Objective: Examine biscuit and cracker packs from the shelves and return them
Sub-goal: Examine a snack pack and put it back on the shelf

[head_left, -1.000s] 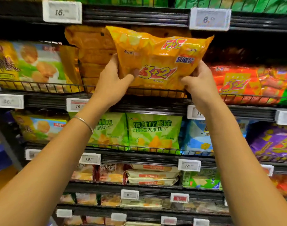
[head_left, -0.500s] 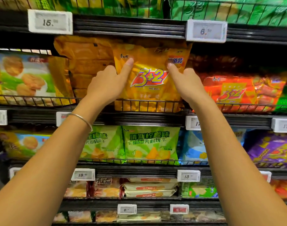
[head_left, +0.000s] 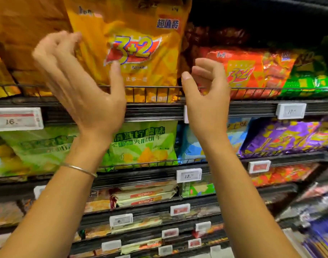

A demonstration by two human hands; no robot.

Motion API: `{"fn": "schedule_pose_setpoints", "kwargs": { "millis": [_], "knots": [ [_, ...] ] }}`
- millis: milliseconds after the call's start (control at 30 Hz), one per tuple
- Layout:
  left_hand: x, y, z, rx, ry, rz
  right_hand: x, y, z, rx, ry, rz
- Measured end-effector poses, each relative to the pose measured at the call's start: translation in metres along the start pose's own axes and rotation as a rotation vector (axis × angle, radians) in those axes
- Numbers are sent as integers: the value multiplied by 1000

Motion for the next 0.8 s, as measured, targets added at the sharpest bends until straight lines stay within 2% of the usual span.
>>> {"fn": "schedule_pose_setpoints", "kwargs": {
  "millis": [67,167,300,367,467,567,633,800],
  "knots": [
    [-16,-29,-13,-158,90,-133,-1,-3,27,81,-75,9],
    [-31,-67,-47,-266,322,-136,16,-11,76,139,-174,21],
    [-40,-106,-88,-100,516,-79,45,-35,153,21,-381,71],
    [-42,-115,-104,-52,579,-9,58,-54,180,-6,-413,40],
    [-44,-123,-129,5,692,160,72,-85,203,-23,-331,-87],
    [-42,-128,-148,175,726,226,84,-109,213,-1,-195,-205],
    [-41,-130,-157,183,742,271,89,-119,220,33,-99,-243],
    [-35,-138,-161,64,616,304,94,-133,235,287,10,-295]
  ]
}}
Point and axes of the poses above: each hand's wrist, its own x-axis towards the middle knuckle, its own z-axis out of the back of the hand, y = z × x, the point moved 8 cm from there along x, towards the middle knuckle, and after that the axes turned 7 degrees about y, right-handed, at the moved point
